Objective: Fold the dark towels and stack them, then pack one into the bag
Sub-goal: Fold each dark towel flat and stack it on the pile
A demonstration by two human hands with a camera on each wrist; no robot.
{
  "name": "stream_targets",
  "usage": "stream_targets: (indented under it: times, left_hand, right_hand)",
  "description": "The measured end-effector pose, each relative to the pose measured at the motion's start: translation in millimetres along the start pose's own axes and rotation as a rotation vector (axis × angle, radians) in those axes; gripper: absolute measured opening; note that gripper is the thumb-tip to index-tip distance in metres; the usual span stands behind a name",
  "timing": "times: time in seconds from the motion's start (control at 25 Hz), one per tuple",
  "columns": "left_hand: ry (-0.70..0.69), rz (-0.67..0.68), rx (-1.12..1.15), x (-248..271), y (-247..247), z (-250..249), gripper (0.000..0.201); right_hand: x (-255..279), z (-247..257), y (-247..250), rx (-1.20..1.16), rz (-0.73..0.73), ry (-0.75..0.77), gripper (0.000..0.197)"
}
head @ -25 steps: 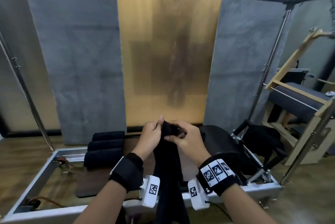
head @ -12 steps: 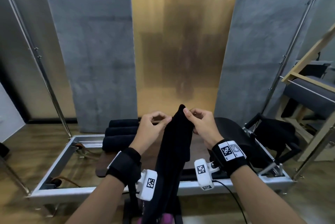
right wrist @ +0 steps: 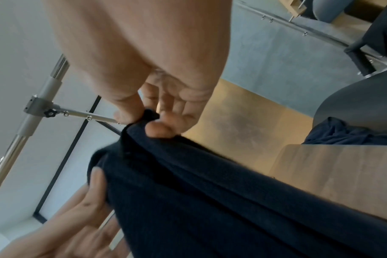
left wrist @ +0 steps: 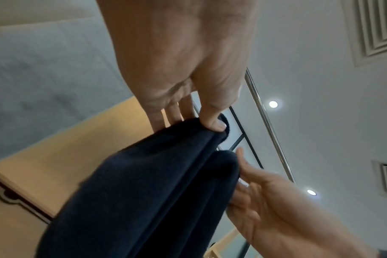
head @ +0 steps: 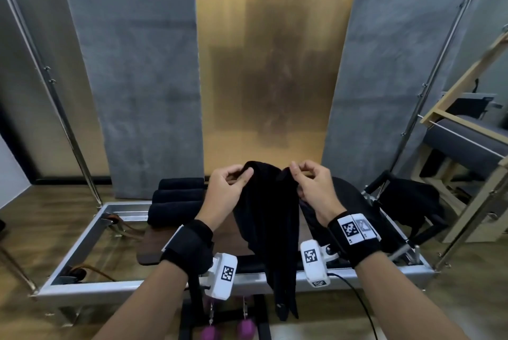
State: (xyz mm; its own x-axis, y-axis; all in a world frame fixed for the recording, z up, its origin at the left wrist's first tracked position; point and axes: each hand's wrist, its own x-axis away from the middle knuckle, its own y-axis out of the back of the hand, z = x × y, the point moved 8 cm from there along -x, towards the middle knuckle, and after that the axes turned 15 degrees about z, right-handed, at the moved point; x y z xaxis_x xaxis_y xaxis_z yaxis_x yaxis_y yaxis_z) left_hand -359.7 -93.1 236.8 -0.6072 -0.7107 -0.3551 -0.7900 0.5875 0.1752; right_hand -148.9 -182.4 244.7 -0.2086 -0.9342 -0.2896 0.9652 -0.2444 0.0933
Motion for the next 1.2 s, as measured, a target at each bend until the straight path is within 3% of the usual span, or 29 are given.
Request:
stream_targets:
  times: [0.16,0.24,0.32,0.36,0.44,0.52,0.68,0.84,0.96,1.08,1.2]
  left_hand:
    - [-0.058,0.059,-0.112,-8.7,-2.2,-11.5,0.025]
    - [-0.075,0.047,-0.294,-14.7,0.0,-17.3,0.026]
    - [-0.044,0.001,-0.549,-16.8,8.2,-21.3,0.026]
    - [-0.034,-0.014,-0.669,-16.1,11.7,-23.7,0.027]
    - [-0.055,-0.003,-0.819,-14.2,14.1,-27.7,0.030]
    - [-0.058,0.050,-0.859,-12.4,15.2,-26.0,0.035]
    - [0.084,0.219,-0.870,-3.2,31.4,1.5,0.048]
    - [0.250,0.319,-0.770,12.6,61.1,30.0,0.035]
    - [0.310,0.215,-0.739,22.5,86.7,42.4,0.020]
    - [0.281,0.075,-0.695,31.4,101.5,46.0,0.011]
    - [0.257,-0.059,-0.650,39.3,111.0,44.2,0.019]
  right_hand:
    - [6.4,-4.5,44.9,-0.028,-0.114,-0.021,0.031]
    - [7.0,-2.0,52.8,0.019,-0.010,-0.001,0.023]
    - [9.1,-0.2,53.3,0.146,0.134,0.018,0.036]
    - [9.8,-0.5,53.6,0.201,0.174,0.021,0.041]
    - [12.4,0.1,53.8,0.296,0.196,0.055,0.033]
    - [12.7,-5.0,54.2,0.364,0.160,0.064,0.018]
    - [13.6,-32.5,67.5,0.256,-0.028,-0.058,0.028]
    - [17.3,-52.1,78.0,0.139,-0.098,-0.090,0.022]
    - [20.7,-49.1,70.0,0.197,0.017,-0.064,0.012]
    - [21.1,-50.6,60.1,0.257,0.139,-0.095,0.041]
    - [21.0,-50.0,54.3,0.240,0.095,-0.108,0.017]
